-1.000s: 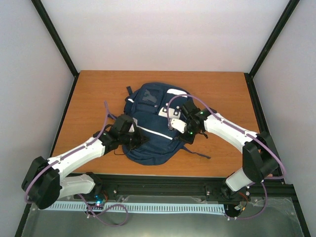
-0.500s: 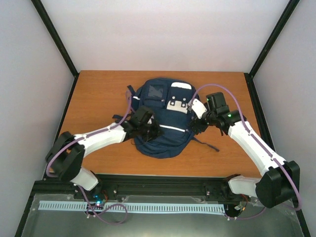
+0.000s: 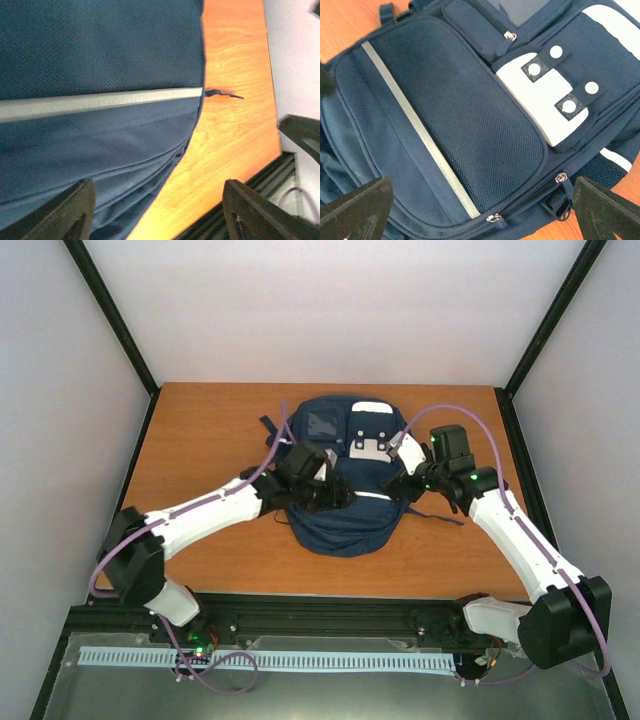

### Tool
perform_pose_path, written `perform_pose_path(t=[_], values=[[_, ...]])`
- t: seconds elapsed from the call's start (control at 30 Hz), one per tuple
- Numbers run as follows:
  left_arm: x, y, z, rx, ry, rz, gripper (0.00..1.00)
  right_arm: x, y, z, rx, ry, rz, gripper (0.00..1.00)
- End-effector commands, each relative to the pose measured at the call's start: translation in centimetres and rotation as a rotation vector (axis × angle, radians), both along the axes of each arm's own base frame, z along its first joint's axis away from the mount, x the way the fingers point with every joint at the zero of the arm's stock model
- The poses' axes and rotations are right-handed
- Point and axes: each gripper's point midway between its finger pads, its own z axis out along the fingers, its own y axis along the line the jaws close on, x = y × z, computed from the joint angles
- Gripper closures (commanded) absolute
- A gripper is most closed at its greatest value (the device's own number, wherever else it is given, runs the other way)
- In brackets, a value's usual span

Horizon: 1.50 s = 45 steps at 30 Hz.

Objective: Pack the student bag
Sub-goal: Zip the student bag at the center of the board, then reset both arms

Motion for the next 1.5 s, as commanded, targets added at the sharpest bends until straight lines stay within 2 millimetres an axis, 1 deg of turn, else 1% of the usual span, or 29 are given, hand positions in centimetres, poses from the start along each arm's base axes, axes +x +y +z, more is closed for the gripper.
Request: perform_pose_path(t=[0.0,0.03,0.07,0.1,0.17,0.2,0.23,0.27,0.3,0.33,0.37,0.4,0.47,0.53,0.57,0.63,0.7,0.73,0.77,0.83,0.93,1.0,1.1,1.17,1.23,1.33,1.4,1.43,1.47], values=[[1.1,4.5,5.8,0.199,-0.271,-0.063,0.23,0.3,0.8,4.3,0.118,-0.039,0.041,0.00],[1.4,5.4,6.4,0.224,-0.293,-0.066,0.18,0.6,0.6,5.4,0.135,-0.043,0.016,0.00],[1.8,6.5,7.1,0.236,-0.304,-0.059,0.08,1.1,0.4,7.5,0.164,-0.065,-0.015,0.00],[2.3,7.5,8.0,0.236,-0.308,-0.057,0.01,1.4,0.2,9.6,0.197,-0.088,-0.036,0.00],[3.8,10.3,10.0,0.261,-0.321,-0.008,0.00,2.2,-1.4,14.9,0.245,-0.188,-0.103,0.00],[4.6,12.0,11.1,0.308,-0.340,0.030,0.00,2.7,-2.1,17.7,0.254,-0.251,-0.148,0.00],[5.4,14.1,11.9,0.388,-0.354,0.088,0.00,3.2,-2.9,19.4,0.252,-0.292,-0.204,0.00],[6.0,16.2,12.7,0.493,-0.368,0.146,0.00,3.7,-3.5,20.5,0.244,-0.312,-0.250,0.00],[6.2,17.9,13.2,0.567,-0.358,0.211,0.00,4.4,-4.4,20.8,0.218,-0.314,-0.303,0.00],[6.3,18.4,13.8,0.584,-0.366,0.228,0.00,5.2,-5.3,20.7,0.190,-0.306,-0.366,0.00],[6.3,18.4,14.1,0.578,-0.376,0.232,0.00,5.7,-6.1,20.3,0.151,-0.290,-0.405,0.00],[6.5,18.9,14.4,0.585,-0.391,0.258,0.00,5.7,-5.6,19.7,0.129,-0.261,-0.360,0.00],[6.8,19.9,15.4,0.596,-0.473,0.302,0.00,5.3,-4.9,18.3,0.179,-0.201,-0.297,0.00],[7.0,20.5,15.8,0.576,-0.587,0.332,0.00,5.2,-5.2,16.7,0.237,-0.225,-0.330,0.00],[6.9,21.2,14.8,0.590,-0.626,0.351,0.00,4.9,-5.6,15.8,0.261,-0.251,-0.356,0.00],[7.0,23.0,14.1,0.625,-0.706,0.427,0.00,4.9,-6.8,14.1,0.309,-0.294,-0.450,0.00],[7.0,24.8,12.9,0.688,-0.724,0.490,0.00,5.1,-8.3,11.8,0.311,-0.293,-0.555,0.00],[7.0,25.2,12.4,0.703,-0.714,0.502,0.00,5.4,-9.3,10.5,0.302,-0.290,-0.627,0.00],[6.9,25.1,12.0,0.702,-0.704,0.497,0.00,5.5,-10.2,9.3,0.287,-0.291,-0.680,0.00],[7.0,24.6,11.3,0.698,-0.682,0.463,0.00,5.4,-11.2,7.6,0.275,-0.297,-0.722,0.00],[7.4,24.4,10.0,0.719,-0.637,0.444,0.00,5.2,-11.4,5.6,0.268,-0.272,-0.720,0.00],[7.5,24.5,9.2,0.730,-0.615,0.455,0.00,5.3,-11.7,5.1,0.254,-0.270,-0.729,0.00],[7.5,24.6,7.2,0.757,-0.568,0.454,0.00,5.3,-11.7,4.8,0.251,-0.259,-0.729,0.00],[7.5,25.1,5.8,0.822,-0.527,0.436,0.00,5.2,-11.1,4.7,0.261,-0.240,-0.703,0.00],[7.2,26.0,4.1,0.881,-0.463,0.427,0.00,5.1,-10.6,4.5,0.267,-0.229,-0.673,0.00],[7.1,27.0,1.9,0.871,-0.356,0.405,0.00,5.2,-10.5,4.2,0.264,-0.219,-0.668,0.00],[7.3,26.7,2.2,0.854,-0.370,0.351,0.00,5.3,-10.5,4.2,0.255,-0.216,-0.665,0.00],[7.4,26.8,2.9,0.847,-0.408,0.359,0.00,5.3,-10.5,4.2,0.252,-0.216,-0.662,0.00],[7.4,27.1,4.2,0.825,-0.463,0.386,0.00,5.4,-10.5,4.3,0.250,-0.220,-0.663,0.00]])
